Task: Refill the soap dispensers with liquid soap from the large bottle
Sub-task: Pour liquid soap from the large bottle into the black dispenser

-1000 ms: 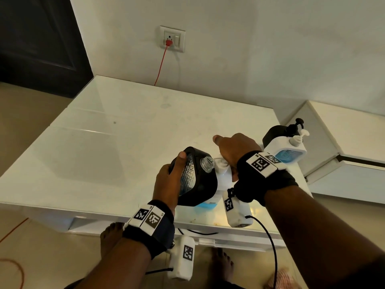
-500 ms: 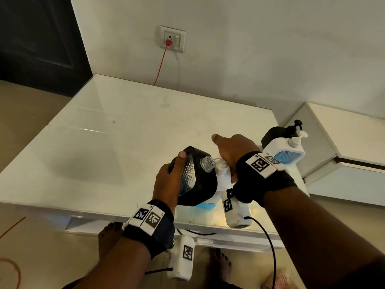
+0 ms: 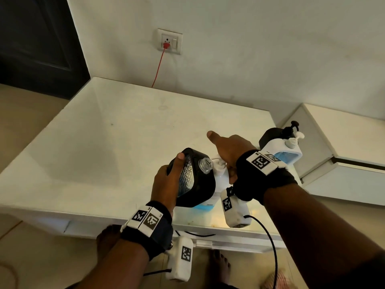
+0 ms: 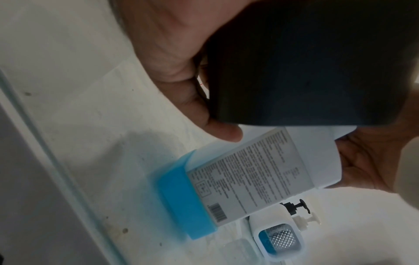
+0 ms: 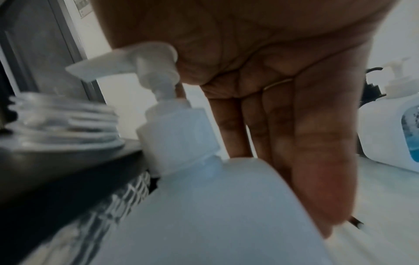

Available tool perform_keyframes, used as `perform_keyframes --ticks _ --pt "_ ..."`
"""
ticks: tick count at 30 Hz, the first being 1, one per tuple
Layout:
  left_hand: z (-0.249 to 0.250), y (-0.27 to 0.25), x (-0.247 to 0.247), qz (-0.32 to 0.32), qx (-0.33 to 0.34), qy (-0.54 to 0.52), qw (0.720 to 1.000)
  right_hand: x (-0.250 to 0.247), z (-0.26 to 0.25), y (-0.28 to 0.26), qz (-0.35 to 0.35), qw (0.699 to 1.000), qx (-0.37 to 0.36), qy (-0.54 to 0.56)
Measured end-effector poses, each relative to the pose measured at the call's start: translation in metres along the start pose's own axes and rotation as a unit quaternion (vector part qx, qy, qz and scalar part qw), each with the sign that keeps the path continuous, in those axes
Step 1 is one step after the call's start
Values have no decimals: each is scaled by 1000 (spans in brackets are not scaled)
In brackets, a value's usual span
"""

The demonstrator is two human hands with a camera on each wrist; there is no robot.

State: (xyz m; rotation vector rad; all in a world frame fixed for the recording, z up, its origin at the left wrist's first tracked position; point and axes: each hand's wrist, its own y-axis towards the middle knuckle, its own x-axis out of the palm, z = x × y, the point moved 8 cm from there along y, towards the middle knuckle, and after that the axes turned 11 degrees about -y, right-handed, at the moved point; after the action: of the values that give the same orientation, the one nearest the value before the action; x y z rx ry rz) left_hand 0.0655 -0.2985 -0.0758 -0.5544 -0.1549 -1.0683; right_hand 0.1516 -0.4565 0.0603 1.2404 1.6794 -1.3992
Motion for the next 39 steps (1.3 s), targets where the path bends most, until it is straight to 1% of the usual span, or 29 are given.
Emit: perform_keyframes --ticks 6,9,13,15,18,22,25,29,32,34,39 --pt "0 0 0 0 1 -2 1000 -1 5 4 46 998 15 -46" --pt "0 0 -1 1 3 1 1000 1 5 4 33 998 16 -44" --pt "0 1 -1 3 -3 5 1000 1 0 -4 -18 1000 -2 23" --pt "0 1 0 2 -7 8 1000 -1 -1 -5 -28 999 -7 33" --pt "-1 1 0 4 -11 3 1000 0 0 -3 -12 1000 -2 20" --pt "-2 3 -1 -1 -8 5 1000 0 4 2 35 999 7 0" --pt "-3 3 -1 -3 -11 0 1000 -1 5 3 56 998 11 -30" --pt "-3 2 -1 -6 -11 1 1000 -1 4 2 44 998 10 -43" --pt "-1 1 -1 -7 -10 -3 1000 0 2 0 1 1000 10 -4" --pt "1 0 2 -9 -9 -2 1000 0 0 -2 -12 1000 7 19" --pt "0 -1 -1 7 -11 -7 1000 -1 2 2 25 1000 11 -15"
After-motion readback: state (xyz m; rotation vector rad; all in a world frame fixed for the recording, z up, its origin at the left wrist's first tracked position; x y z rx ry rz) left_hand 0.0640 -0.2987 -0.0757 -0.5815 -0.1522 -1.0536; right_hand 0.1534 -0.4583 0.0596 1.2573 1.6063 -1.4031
